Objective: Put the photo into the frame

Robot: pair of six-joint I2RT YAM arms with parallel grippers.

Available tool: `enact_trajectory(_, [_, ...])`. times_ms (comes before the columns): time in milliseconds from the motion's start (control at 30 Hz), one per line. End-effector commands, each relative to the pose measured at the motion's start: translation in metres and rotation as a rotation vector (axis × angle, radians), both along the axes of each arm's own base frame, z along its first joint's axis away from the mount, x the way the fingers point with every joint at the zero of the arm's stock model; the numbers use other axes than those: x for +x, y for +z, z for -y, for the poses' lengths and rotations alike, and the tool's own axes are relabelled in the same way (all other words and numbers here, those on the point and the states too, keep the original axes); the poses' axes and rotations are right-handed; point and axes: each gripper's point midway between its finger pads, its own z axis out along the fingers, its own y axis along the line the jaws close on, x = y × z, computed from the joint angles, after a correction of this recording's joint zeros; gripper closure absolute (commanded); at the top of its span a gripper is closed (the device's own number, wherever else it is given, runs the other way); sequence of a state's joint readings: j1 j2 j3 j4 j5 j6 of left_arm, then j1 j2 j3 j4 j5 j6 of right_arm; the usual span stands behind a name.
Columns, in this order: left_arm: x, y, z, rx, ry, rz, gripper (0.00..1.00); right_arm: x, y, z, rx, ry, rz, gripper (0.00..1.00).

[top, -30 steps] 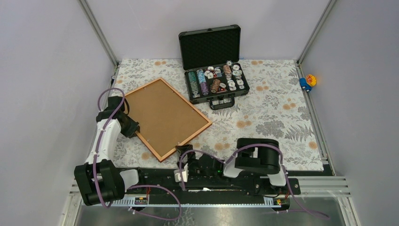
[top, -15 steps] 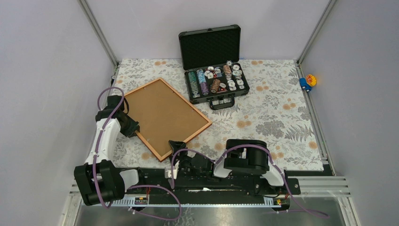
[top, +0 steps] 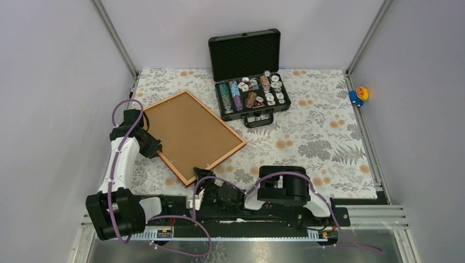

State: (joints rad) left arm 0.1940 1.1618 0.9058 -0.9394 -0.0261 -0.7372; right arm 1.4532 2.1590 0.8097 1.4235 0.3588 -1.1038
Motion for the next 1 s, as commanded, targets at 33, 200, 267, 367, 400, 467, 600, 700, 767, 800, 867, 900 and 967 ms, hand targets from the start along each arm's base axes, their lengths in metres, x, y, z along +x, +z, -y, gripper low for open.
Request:
enact_trajectory(33, [0.024,0.04,-0.002,0.004,0.017,0.16,1.0,-0.001,0.036,-0.013,0.149,-0.06,0.009,0.53])
enact_trajectory(200, [0.022,0.042,-0.002,0.009,0.014,0.159,1.0,0.001,0.037,-0.017,0.161,-0.081,0.023,0.48])
enact_trajectory(267, [0.022,0.045,-0.002,0.012,0.009,0.168,1.0,0.002,0.04,-0.017,0.17,-0.093,0.017,0.53])
enact_trajectory(367, [0.023,0.051,-0.004,0.025,0.011,0.185,1.0,0.002,0.042,-0.016,0.18,-0.091,-0.017,0.58])
enact_trajectory(400, [0.023,0.053,-0.004,0.028,0.011,0.191,1.0,0.001,0.042,-0.017,0.184,-0.086,-0.037,0.62])
enact_trajectory(467, [0.022,0.057,-0.004,0.028,0.01,0.199,1.0,-0.002,0.044,-0.018,0.184,-0.077,-0.066,0.69])
enact_trajectory(600, [0.023,0.067,-0.003,0.032,0.006,0.225,0.96,-0.003,0.051,-0.021,0.195,-0.067,-0.098,0.79])
enact_trajectory(700, [0.025,0.082,-0.005,0.049,-0.002,0.268,0.81,-0.005,0.058,-0.022,0.207,-0.062,-0.101,0.88])
enact_trajectory(767, [0.028,0.094,-0.006,0.066,-0.018,0.302,0.69,-0.005,0.063,-0.021,0.223,-0.063,-0.114,0.92])
enact_trajectory(800, [0.029,0.1,-0.006,0.072,-0.025,0.318,0.63,-0.005,0.065,-0.02,0.233,-0.062,-0.122,0.93])
enact_trajectory(867, [0.032,0.114,-0.006,0.081,-0.037,0.358,0.5,-0.006,0.068,-0.019,0.25,-0.065,-0.14,0.98])
enact_trajectory(900, [0.033,0.122,-0.006,0.086,-0.041,0.381,0.44,-0.006,0.07,-0.019,0.261,-0.064,-0.151,1.0])
enact_trajectory(967, [0.036,0.136,-0.006,0.096,-0.054,0.419,0.35,-0.006,0.074,-0.018,0.285,-0.068,-0.177,1.0])
